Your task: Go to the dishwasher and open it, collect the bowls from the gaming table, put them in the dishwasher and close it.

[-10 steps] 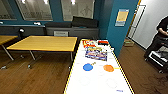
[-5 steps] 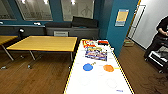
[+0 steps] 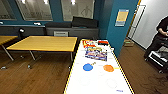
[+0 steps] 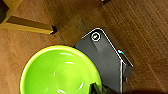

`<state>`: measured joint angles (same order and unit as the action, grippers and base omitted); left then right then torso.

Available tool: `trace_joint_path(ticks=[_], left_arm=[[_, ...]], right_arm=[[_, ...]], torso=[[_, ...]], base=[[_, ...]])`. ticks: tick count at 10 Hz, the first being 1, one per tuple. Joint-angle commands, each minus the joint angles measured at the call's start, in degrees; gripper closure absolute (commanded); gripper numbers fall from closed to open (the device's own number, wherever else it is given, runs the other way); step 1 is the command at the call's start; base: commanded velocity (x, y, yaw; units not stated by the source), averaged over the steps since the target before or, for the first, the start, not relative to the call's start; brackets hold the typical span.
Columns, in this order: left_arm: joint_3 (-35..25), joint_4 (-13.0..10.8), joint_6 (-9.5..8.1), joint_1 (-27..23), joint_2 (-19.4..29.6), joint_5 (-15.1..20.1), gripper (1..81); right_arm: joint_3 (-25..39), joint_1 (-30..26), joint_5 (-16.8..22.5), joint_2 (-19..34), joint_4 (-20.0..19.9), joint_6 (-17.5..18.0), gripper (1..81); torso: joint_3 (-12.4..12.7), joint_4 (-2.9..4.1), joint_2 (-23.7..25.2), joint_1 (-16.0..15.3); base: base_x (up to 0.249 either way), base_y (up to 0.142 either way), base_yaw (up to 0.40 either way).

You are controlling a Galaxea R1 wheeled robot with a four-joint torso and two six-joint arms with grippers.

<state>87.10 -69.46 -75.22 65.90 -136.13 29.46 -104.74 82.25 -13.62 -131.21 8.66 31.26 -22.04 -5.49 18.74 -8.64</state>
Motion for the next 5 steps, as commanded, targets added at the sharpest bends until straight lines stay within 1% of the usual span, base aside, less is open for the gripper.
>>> trace_joint_path(ticks=[1, 2, 3, 5], left_arm=[[1.74, -1.11, 0.07, -2.23, -0.46, 1.65, 81.1], [3.59, -1.11, 0.16, -1.52, -1.51, 1.65, 81.1], [5.61, -1.11, 0.25, -1.00, -2.65, 1.65, 81.1], [7.29, -1.20, 0.33, -0.73, -4.23, 1.82, 81.1]], right_arm=[[-0.97, -1.96, 3.16, 1.11, 1.10, -0.23, 81.1], [-2.03, -2.13, 3.33, 0.13, 1.19, -0.23, 81.1], [-2.56, -2.13, 4.21, -0.57, 1.18, -0.23, 81.1], [-3.52, -2.04, 4.30, -1.18, 1.10, -0.23, 81.1]], torso=[[0.00, 0.00, 0.00, 0.00], [0.00, 0.00, 0.00, 0.00], [1.66, 0.00, 0.00, 0.00], [2.92, 0.00, 0.00, 0.00]], base=[[0.000, 0.000, 0.000], [0.000, 0.000, 0.000], [0.000, 0.000, 0.000], [0.000, 0.000, 0.000]])
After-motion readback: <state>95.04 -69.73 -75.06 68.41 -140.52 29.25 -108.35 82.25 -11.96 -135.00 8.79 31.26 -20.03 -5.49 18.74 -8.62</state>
